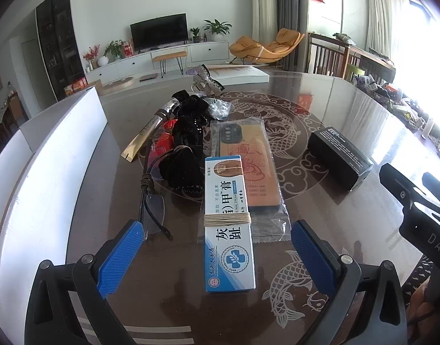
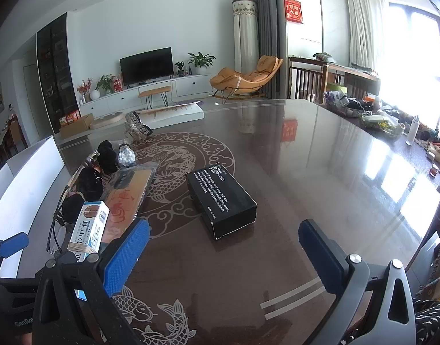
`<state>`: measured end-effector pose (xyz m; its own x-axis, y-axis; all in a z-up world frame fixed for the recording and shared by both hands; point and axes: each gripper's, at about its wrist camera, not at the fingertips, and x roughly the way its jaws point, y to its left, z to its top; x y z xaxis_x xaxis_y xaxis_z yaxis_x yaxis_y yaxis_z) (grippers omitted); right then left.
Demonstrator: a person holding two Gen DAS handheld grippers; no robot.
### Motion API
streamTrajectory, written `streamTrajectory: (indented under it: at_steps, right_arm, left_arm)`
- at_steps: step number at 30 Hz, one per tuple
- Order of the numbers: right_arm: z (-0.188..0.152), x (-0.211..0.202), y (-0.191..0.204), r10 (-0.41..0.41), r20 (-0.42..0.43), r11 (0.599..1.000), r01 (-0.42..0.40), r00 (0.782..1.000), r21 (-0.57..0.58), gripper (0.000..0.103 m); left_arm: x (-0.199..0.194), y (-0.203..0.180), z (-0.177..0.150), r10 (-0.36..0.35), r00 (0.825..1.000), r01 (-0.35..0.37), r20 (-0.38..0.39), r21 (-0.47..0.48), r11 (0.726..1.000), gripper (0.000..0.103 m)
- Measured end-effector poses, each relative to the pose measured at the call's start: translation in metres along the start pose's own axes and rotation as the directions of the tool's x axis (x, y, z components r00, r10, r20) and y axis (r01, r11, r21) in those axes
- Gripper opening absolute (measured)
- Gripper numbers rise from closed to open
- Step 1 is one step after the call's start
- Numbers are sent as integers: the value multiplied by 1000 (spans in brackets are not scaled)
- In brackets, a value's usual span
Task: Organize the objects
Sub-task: 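Move the left tool toward the blue-and-white nail cream box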
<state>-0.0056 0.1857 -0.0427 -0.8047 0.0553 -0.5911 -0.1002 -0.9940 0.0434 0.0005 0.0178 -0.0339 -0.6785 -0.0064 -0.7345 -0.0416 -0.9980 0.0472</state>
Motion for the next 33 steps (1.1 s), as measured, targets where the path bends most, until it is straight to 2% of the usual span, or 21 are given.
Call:
streamTrajectory:
  at_steps: [14, 33]
  right_arm:
    - [-2, 8, -5, 4, -32, 1000, -3, 999, 28, 103]
    - [-3, 9, -5, 8, -41, 999, -7, 999, 32, 103]
  left_arm:
    - [11, 5, -4, -3, 999, 2, -42, -10, 1000, 103]
    - [17, 1, -6, -7, 998, 7, -59, -8, 1000, 103]
